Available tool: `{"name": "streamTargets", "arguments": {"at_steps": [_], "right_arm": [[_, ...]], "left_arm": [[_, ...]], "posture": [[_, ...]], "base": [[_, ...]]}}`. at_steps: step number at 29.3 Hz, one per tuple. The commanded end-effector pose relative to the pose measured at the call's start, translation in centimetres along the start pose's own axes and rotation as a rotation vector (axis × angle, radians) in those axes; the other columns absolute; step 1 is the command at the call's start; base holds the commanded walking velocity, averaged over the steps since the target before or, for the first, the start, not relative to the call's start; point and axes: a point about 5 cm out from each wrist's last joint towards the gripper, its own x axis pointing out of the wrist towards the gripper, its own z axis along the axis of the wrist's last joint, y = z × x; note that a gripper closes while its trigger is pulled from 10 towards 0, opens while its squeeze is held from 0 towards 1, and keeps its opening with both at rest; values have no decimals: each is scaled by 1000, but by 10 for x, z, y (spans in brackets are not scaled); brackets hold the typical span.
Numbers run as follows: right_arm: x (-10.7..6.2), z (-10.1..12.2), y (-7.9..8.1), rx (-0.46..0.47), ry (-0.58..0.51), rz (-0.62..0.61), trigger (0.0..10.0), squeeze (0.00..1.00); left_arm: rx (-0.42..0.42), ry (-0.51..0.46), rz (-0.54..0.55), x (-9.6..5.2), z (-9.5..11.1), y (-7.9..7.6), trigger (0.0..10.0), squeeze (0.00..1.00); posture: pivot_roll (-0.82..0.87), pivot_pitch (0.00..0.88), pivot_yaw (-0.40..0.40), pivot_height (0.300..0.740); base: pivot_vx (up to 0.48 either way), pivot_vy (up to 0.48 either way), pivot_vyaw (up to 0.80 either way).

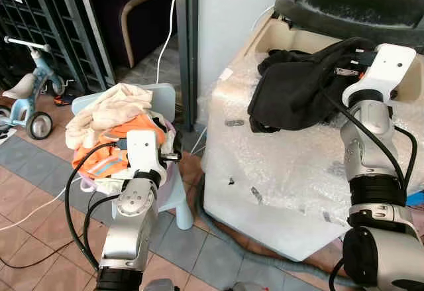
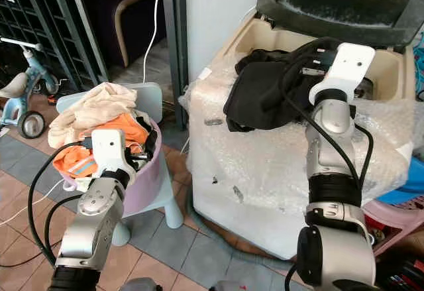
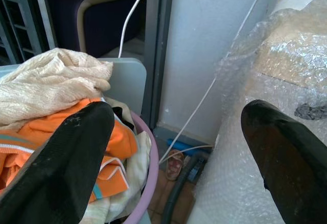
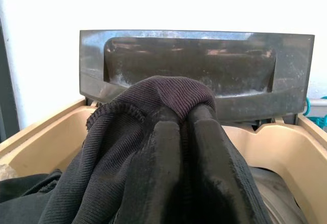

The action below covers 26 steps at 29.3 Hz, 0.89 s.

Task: Clothes washing

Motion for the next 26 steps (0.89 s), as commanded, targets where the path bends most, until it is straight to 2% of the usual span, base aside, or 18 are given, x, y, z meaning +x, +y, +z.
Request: {"name": "streamTargets", "arguments": {"at_steps": [1,4,9,11,14,20,24,25,26], "right_arm": [[2,1,-2,-7,-1,-14,10000,0],[2,-2,0,-11,5,-5,10000,0],[2,-6,4,-24,16,14,10000,0],[6,-3,4,0,16,12,10000,0],[16,6,9,-7,-5,32,10000,0],[40,42,23,1,-98,91,10000,0],[46,47,34,29,-86,157,10000,0],[46,47,43,38,-73,217,10000,0],[46,47,43,38,-73,217,10000,0]], "left_arm": [[-7,-5,-4,0,1,-1,10000,0],[-9,-10,-8,0,2,-2,10000,0],[-8,-9,-11,0,1,-2,10000,0],[-8,-7,-12,-1,1,-2,10000,0],[-6,-2,-17,0,-1,-2,10000,0],[-5,15,-11,-1,-3,0,10000,0],[-4,76,48,-7,-11,9,10000,0],[2,119,96,-17,-16,19,10000,0],[2,119,96,-17,-16,19,10000,0]], "posture": [[77,40,-28,740],[78,41,-29,740],[80,42,-30,740],[77,43,-27,740],[71,43,-21,740],[81,40,-23,740],[92,45,-30,740],[95,51,-30,740],[95,51,-30,740]], "base": [[0,0,0],[0,0,0],[284,0,0],[319,0,-800],[316,0,-800],[309,0,-746],[128,0,-584],[0,0,0],[0,0,0]]}}
